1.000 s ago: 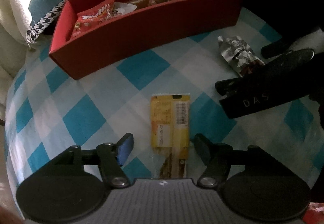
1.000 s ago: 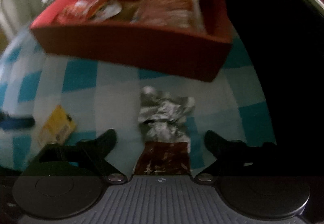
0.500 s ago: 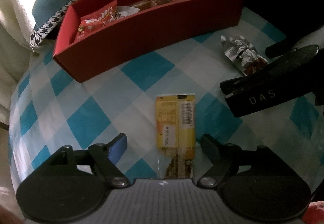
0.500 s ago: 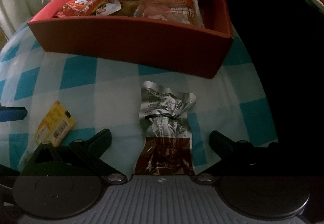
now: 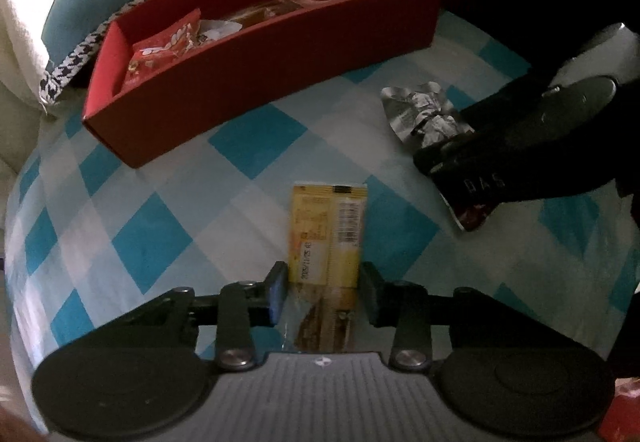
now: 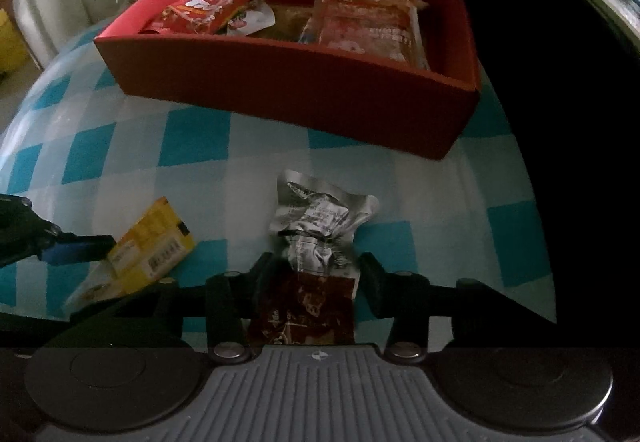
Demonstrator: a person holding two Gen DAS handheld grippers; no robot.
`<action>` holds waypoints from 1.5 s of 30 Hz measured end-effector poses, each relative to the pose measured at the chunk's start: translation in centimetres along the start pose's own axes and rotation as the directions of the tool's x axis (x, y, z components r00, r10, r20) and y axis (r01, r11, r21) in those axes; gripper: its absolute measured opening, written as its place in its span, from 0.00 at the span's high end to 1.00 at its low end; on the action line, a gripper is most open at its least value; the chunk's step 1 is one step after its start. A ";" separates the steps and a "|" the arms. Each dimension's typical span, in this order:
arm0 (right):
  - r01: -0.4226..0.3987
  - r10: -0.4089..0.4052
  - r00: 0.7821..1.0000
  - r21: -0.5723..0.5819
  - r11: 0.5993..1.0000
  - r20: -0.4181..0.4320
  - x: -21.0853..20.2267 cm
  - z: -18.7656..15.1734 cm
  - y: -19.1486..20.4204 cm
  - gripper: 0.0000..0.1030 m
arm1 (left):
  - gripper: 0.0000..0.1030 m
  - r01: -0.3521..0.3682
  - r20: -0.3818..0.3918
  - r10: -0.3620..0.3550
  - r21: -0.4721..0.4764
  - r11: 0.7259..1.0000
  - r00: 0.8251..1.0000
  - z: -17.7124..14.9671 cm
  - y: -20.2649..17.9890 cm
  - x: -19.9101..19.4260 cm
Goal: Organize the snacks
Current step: 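Grasp the yellow stick snack with the left tool while the right grasps the silver pouch, then carry the yellow stick snack and silver pouch over the red box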
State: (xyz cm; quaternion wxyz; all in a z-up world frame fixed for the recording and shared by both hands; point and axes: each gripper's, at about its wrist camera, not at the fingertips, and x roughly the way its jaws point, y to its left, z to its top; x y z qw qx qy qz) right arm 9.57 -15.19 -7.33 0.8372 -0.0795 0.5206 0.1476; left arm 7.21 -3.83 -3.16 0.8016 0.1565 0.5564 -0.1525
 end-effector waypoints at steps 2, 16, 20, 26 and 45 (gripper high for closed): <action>0.001 -0.001 1.000 0.006 1.000 -0.003 -0.1 -0.2 0.0 0.49 | 0.73 0.003 -0.009 -0.003 -0.001 1.000 1.000 -0.1 0.1 -0.1; -0.025 0.020 0.999 0.111 0.994 0.040 -2.4 -0.7 -1.9 0.57 | 0.77 -0.015 0.001 0.016 -0.115 0.993 1.000 0.0 3.5 -1.0; -0.022 0.019 0.999 0.106 0.994 0.033 -2.2 -0.6 -1.8 0.57 | 0.77 -0.021 0.005 0.022 -0.128 0.992 1.000 0.0 3.9 -1.0; 0.004 -0.003 1.000 0.086 0.996 -0.007 -1.3 -0.9 -1.7 0.52 | 0.77 -0.026 -0.035 0.022 -0.119 0.993 0.999 -0.2 3.7 0.0; -0.051 0.042 0.997 0.145 0.988 0.063 -3.6 -0.4 -1.7 0.50 | 0.76 0.026 0.041 -0.021 -0.136 0.990 0.999 0.5 3.5 -2.2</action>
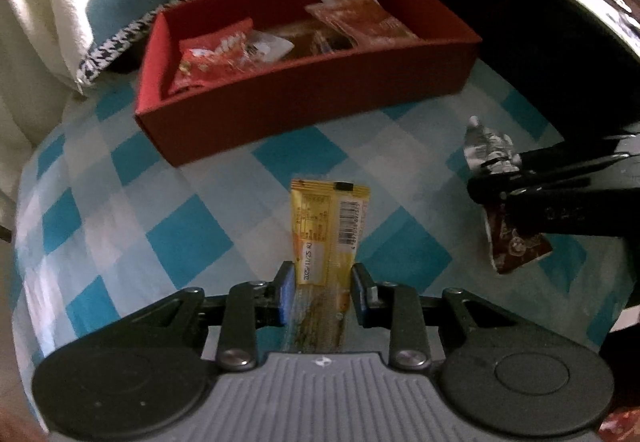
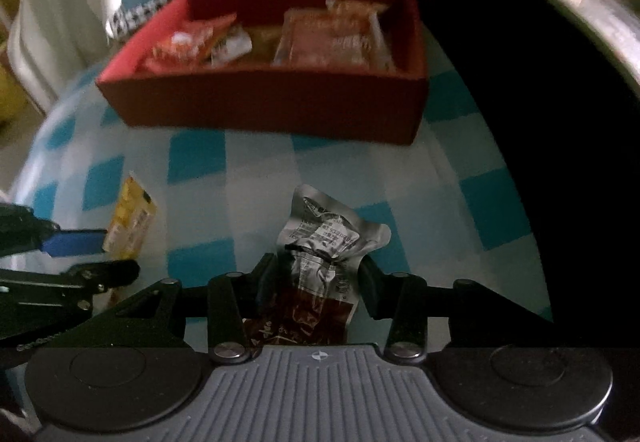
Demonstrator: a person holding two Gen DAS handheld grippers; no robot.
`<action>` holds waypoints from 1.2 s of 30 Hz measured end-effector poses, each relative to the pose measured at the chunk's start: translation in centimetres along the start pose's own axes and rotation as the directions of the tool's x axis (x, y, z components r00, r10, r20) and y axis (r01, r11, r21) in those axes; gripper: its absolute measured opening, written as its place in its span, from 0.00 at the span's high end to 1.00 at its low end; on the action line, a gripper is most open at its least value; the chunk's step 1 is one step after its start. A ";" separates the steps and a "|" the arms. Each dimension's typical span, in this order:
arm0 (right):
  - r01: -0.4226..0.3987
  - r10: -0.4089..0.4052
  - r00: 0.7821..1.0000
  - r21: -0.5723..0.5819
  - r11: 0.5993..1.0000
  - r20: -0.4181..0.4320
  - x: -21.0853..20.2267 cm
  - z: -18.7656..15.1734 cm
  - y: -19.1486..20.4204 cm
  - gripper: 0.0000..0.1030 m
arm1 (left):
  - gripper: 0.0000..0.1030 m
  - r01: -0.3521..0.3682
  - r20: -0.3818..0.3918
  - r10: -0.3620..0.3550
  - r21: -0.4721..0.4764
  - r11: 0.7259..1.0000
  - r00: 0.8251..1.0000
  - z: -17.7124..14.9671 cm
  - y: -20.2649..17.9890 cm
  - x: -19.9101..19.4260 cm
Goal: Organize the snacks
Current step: 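Carry the yellow stick snack and silver pouch over the red box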
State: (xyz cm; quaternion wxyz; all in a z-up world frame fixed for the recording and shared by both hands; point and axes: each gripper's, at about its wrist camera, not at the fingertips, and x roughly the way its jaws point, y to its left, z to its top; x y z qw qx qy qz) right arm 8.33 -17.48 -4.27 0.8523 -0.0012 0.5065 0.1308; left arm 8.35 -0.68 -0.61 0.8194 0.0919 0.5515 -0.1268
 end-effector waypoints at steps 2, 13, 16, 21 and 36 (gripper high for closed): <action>-0.008 0.007 1.000 0.009 1.000 0.021 -0.6 0.3 -0.1 0.50 | 0.76 -0.006 0.013 0.006 -0.005 1.000 1.000 0.2 0.2 -0.3; -0.046 0.044 0.995 0.012 0.999 0.086 -1.7 2.2 0.1 0.50 | 0.76 -0.014 0.051 0.016 -0.035 0.999 0.999 1.4 1.0 -0.6; -0.049 0.048 0.994 0.014 0.999 0.101 -2.0 2.5 0.0 0.50 | 0.76 -0.024 0.064 0.026 -0.041 0.999 0.998 1.8 1.2 -0.7; -0.057 0.055 0.990 0.015 0.998 0.128 -2.6 3.1 -0.1 0.50 | 0.76 -0.031 0.079 0.035 -0.055 0.998 0.996 2.3 1.6 -1.0; -0.089 0.088 0.972 -0.005 0.996 0.220 -3.6 6.4 0.2 0.50 | 0.76 -0.056 0.197 0.071 -0.079 0.995 0.978 6.5 2.4 -2.8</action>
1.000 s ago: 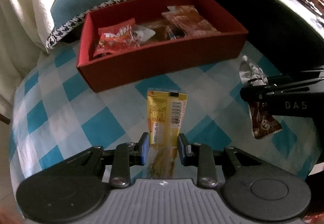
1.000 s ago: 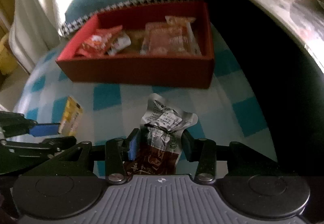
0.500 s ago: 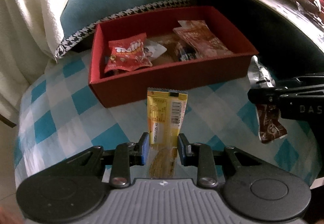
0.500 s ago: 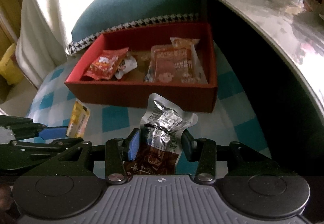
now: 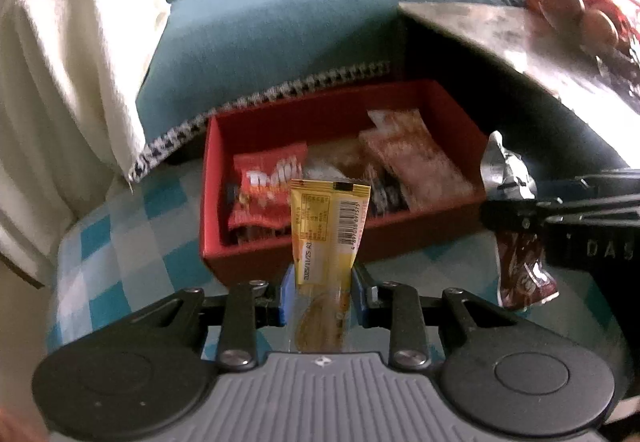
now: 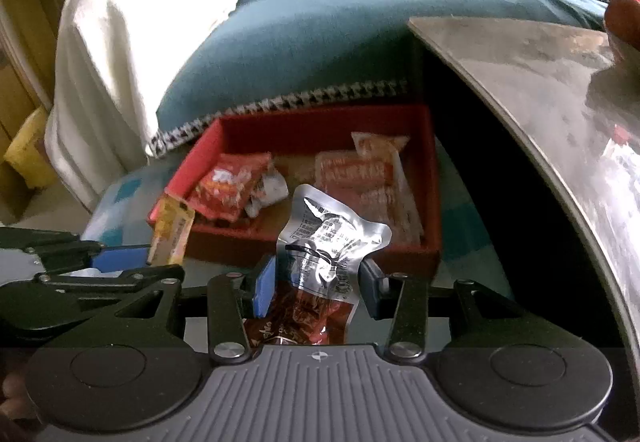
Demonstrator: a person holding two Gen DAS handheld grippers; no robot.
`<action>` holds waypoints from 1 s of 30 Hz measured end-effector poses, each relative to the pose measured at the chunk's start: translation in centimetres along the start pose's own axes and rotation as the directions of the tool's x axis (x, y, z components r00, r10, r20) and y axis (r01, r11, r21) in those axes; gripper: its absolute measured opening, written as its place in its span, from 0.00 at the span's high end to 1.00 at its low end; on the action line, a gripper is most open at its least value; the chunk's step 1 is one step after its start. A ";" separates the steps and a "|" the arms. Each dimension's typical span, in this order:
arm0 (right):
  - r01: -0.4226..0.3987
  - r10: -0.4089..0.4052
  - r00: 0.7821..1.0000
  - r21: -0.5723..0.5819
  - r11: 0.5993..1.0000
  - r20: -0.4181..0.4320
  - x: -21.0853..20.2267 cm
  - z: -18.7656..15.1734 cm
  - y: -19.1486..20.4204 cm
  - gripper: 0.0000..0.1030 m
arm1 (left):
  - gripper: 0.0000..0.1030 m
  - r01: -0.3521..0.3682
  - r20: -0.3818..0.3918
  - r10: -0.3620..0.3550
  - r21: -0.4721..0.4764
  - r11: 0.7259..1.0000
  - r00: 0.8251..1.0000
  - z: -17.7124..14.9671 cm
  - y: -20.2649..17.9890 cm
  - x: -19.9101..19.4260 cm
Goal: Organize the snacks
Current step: 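Carry the yellow stick snack and silver pouch over the red box, then lower both snacks into the red box and open both tools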
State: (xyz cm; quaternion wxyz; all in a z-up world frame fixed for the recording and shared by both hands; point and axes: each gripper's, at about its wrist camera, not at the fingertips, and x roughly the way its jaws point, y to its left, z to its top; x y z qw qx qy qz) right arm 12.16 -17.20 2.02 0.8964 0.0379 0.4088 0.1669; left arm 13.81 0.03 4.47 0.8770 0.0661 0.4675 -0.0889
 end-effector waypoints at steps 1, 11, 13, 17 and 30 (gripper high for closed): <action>-0.001 0.001 1.000 -0.002 1.000 0.005 0.1 0.3 0.0 0.50 | 0.76 -0.002 0.007 0.002 -0.001 1.000 1.000 0.4 0.1 0.0; 0.003 -0.002 0.999 -0.008 1.000 0.047 1.8 4.1 -0.3 0.50 | 0.76 -0.033 0.037 0.034 -0.018 0.999 0.999 3.9 0.8 2.4; 0.007 -0.006 0.999 -0.009 1.000 0.046 2.3 4.7 -0.6 0.50 | 0.76 -0.037 0.035 0.038 -0.021 0.999 0.999 4.4 0.8 3.0; 0.021 -0.021 0.999 -0.013 1.000 0.030 3.8 5.8 -1.0 0.50 | 0.76 -0.041 0.035 0.042 -0.024 0.999 0.999 5.4 0.8 4.3; 0.070 -0.071 0.995 -0.012 0.997 -0.067 10.2 7.1 -3.0 0.50 | 0.76 -0.047 -0.005 0.047 -0.036 0.998 0.999 6.7 0.7 9.0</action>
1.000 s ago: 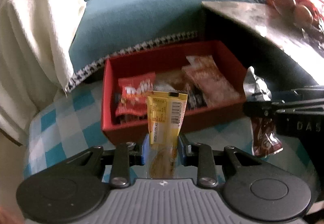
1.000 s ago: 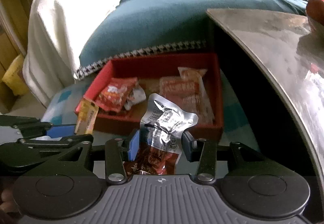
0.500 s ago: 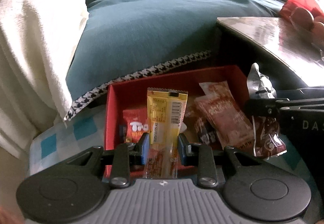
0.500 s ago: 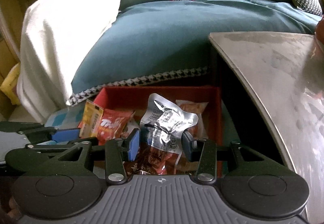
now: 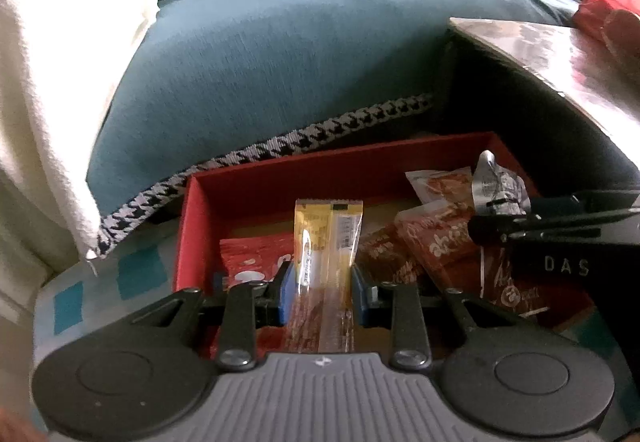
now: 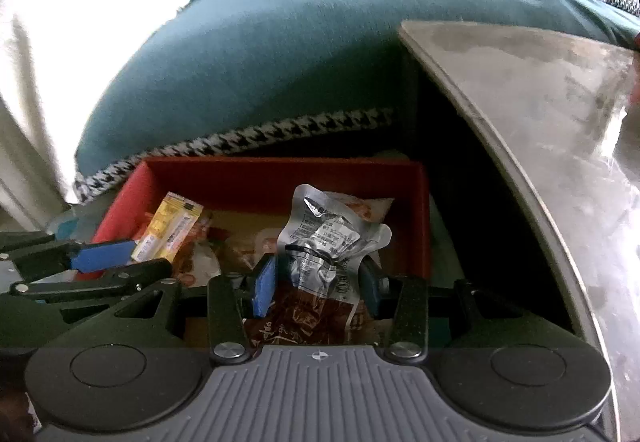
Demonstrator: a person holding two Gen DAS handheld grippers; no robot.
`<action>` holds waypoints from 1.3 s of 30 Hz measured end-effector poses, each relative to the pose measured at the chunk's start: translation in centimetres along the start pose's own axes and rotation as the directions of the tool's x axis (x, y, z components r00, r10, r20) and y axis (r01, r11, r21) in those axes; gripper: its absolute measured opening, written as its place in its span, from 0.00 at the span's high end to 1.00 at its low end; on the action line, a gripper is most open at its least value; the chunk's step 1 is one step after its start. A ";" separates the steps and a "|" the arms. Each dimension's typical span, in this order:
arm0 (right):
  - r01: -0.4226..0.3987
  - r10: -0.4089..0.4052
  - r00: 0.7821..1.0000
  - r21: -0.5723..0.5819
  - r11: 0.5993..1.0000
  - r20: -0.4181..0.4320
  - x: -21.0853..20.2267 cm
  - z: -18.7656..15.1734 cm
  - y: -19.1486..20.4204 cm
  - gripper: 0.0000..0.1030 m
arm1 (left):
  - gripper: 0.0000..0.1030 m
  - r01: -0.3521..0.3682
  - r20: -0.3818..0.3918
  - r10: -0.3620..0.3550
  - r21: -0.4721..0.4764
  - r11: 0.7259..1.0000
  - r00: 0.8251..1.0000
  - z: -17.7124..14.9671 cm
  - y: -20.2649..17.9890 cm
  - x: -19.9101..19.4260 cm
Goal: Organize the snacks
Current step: 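Lower both snacks into the red box and open both tools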
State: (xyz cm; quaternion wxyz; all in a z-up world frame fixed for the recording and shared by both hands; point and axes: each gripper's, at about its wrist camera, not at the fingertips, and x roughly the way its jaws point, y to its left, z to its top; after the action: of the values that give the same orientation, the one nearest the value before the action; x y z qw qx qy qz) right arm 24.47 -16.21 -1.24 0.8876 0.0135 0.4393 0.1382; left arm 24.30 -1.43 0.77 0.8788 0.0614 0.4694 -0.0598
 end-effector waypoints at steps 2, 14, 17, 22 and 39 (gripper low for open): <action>0.005 -0.005 1.000 -0.003 1.000 -0.009 0.4 0.1 -0.1 0.50 | 0.76 0.000 -0.008 0.000 0.004 1.000 1.000 0.1 -0.1 0.6; 0.000 -0.001 0.999 -0.025 1.000 -0.037 2.2 0.4 0.6 0.50 | 0.75 -0.007 -0.033 0.007 0.003 1.000 0.999 0.2 -0.1 2.5; -0.002 0.001 0.999 -0.027 1.000 -0.034 2.0 0.6 0.7 0.47 | 0.75 -0.009 -0.036 0.009 0.003 1.000 0.999 0.2 -0.2 2.6; 0.003 -0.003 1.000 -0.018 1.000 -0.025 1.6 0.8 0.6 0.43 | 0.71 -0.023 -0.038 0.024 0.004 1.000 0.999 0.3 -0.1 2.4; -0.004 0.005 0.999 -0.014 1.000 0.034 -3.3 0.4 1.4 0.29 | 0.58 -0.050 0.016 0.050 0.004 0.999 0.999 -0.3 0.2 -2.3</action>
State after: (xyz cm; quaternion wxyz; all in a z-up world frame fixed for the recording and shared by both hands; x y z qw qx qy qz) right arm 22.52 -15.66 1.81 0.8947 0.0106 0.4229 0.1430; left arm 22.79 -1.04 2.50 0.8835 0.0746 0.4608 -0.0395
